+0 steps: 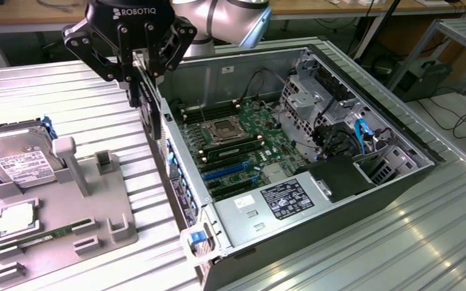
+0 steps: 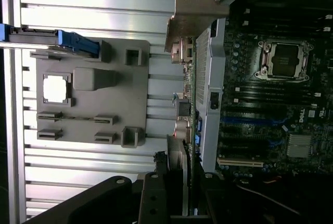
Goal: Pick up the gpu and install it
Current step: 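Pick up the gpu and move the gpu toward the slot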
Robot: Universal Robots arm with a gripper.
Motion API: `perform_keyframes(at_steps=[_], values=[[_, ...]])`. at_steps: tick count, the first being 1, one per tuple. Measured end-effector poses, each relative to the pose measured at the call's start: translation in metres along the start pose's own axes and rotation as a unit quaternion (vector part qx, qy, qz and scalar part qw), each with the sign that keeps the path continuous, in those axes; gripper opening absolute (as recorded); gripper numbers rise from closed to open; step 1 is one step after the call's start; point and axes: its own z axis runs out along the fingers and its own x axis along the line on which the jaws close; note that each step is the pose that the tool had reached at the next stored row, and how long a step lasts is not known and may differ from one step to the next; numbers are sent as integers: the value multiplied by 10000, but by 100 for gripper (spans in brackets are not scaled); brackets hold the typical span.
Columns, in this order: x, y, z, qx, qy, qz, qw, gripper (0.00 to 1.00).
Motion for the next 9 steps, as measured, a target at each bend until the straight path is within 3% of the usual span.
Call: perform_keyframes(at_steps=[9], values=[[-58, -4, 0, 0, 0, 0, 10000, 28]])
